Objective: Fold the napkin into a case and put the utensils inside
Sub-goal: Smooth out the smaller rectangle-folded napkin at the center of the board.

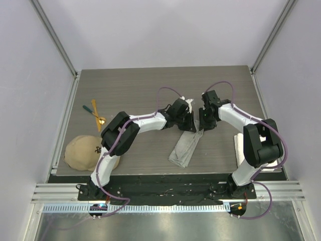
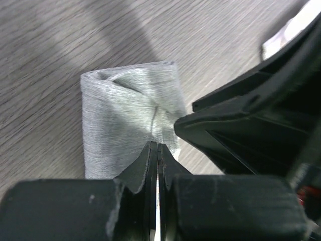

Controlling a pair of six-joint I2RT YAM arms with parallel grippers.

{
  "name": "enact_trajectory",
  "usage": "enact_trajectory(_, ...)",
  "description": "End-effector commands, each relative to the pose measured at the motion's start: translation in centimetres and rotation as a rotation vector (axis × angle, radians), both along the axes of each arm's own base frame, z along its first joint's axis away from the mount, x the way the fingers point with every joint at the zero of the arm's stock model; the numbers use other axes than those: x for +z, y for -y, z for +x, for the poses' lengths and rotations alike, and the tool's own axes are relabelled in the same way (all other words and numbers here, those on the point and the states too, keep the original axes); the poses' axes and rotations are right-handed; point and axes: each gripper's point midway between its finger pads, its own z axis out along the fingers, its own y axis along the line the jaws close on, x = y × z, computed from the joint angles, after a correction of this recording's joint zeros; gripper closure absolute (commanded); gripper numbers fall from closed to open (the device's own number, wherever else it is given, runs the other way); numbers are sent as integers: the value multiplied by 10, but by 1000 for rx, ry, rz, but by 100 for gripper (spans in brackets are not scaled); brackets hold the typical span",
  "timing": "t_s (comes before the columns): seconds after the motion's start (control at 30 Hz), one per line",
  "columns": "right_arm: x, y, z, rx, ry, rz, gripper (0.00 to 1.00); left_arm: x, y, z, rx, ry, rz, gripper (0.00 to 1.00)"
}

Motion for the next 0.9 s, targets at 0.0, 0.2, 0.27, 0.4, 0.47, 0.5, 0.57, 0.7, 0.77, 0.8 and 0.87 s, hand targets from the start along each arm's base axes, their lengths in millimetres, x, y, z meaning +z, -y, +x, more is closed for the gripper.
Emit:
enact_trajectory(0.0,11,-8,19,13,57,1,68,4,5,5,-9,5,-17,96)
enact_trajectory(0.2,8,-7,22,16,71,-49,83,-1,9,4,21,-20,-44,97)
enact_trajectory(0.27,7,-9,22,22,71,-54,88,0,10,6,34,-16,-56,98)
enact_trajectory(0.4,6,-7,22,21,71,-72,99,-5,7,4,53,-28,-54,98)
enact_trajectory(0.47,10,-9,21,24,79,-67,99,-5,7,4,61,-24,-52,98)
enact_trajectory(0.5,12,-12,21,26,85,-62,99,-5,6,4,65,-23,-51,98)
enact_trajectory(0.57,19,-14,20,30,100,-50,99,-4,6,5,71,-19,-52,99)
enact_trajectory(0.7,27,-35,15,57,88,49,99,-7,7,4,75,-20,-52,99)
enact_trajectory(0.77,27,-42,13,55,77,80,99,-7,8,2,74,-21,-52,99)
enact_trajectory(0.8,26,-44,12,56,73,83,99,-6,9,3,76,-17,-56,99)
enact_trajectory(0.87,22,-51,9,58,57,108,99,-5,9,2,77,-18,-56,99)
